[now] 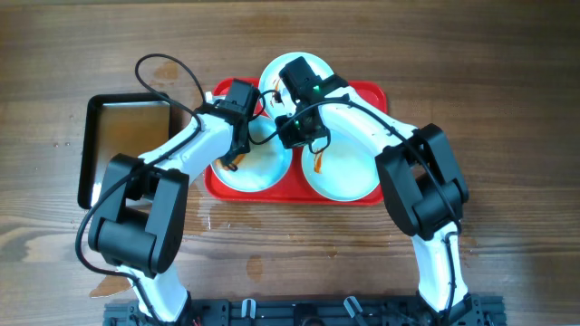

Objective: Clean dirty plates on tray and stack at the side

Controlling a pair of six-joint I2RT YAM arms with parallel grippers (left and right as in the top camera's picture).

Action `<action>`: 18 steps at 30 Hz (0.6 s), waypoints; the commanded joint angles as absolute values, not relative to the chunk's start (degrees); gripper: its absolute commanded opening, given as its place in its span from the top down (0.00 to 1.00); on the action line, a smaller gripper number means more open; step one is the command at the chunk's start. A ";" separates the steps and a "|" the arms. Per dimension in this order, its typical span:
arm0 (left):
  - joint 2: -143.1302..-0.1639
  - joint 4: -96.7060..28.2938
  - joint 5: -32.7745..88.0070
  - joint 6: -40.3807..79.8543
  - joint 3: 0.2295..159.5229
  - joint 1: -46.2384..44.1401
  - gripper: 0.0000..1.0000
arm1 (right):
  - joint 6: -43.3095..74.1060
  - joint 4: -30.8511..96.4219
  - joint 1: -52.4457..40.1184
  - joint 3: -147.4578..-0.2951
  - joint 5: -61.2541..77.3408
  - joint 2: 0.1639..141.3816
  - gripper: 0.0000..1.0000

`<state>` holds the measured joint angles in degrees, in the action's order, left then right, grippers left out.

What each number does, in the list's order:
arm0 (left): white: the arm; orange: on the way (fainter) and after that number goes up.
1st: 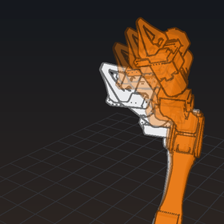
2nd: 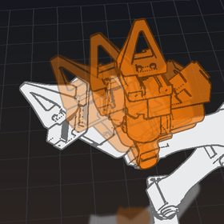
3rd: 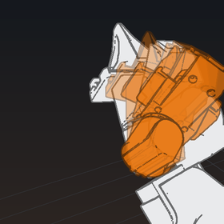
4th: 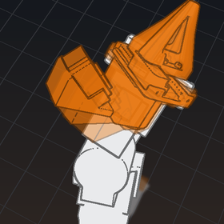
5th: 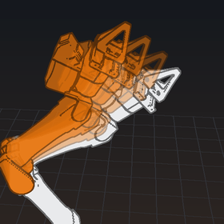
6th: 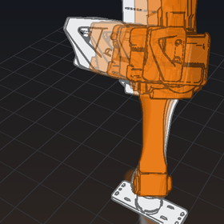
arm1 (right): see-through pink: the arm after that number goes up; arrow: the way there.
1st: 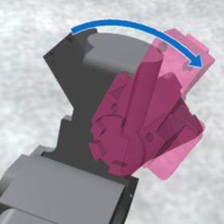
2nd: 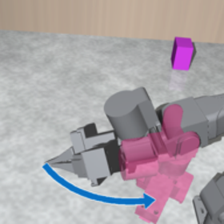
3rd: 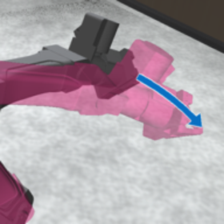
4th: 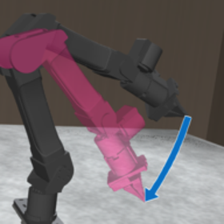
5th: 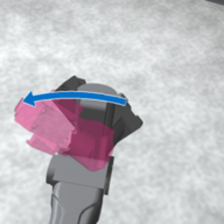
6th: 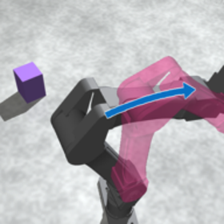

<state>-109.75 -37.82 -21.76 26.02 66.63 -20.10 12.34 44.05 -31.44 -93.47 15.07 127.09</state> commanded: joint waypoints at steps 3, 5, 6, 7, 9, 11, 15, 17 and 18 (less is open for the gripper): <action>-105.69 -40.62 -31.46 25.78 64.51 -19.53 0.96 | 12.62 44.21 -31.24 -92.86 13.50 128.70 0.92; -102.48 -41.21 -28.91 25.78 64.51 -20.34 0.96 | 12.64 44.16 -31.24 -92.86 13.50 128.70 0.92; -101.03 -41.23 -25.78 25.76 64.51 -20.80 0.96 | 12.62 44.16 -31.24 -92.86 13.50 128.70 0.92; -99.72 -41.10 -20.71 25.78 64.51 -21.32 0.96 | 12.64 44.14 -31.24 -92.86 13.50 128.70 0.92; -98.98 -40.56 -11.99 25.78 64.51 -22.06 0.96 | 12.64 44.12 -31.22 -92.86 13.50 128.70 0.92; -99.88 -39.81 -3.73 25.85 64.49 -22.59 0.96 | 12.67 44.14 -31.24 -92.86 13.50 128.70 0.92; -103.85 -37.47 3.20 26.22 64.49 -23.20 0.96 | 12.64 44.14 -31.24 -92.86 13.50 128.70 0.92; -106.52 -37.26 3.20 26.41 64.49 -23.20 0.96 | 12.64 44.16 -31.24 -92.86 13.50 128.70 0.92; -107.15 -37.26 3.18 26.39 64.49 -23.20 0.96 | 12.67 44.16 -31.24 -92.86 13.50 128.70 0.92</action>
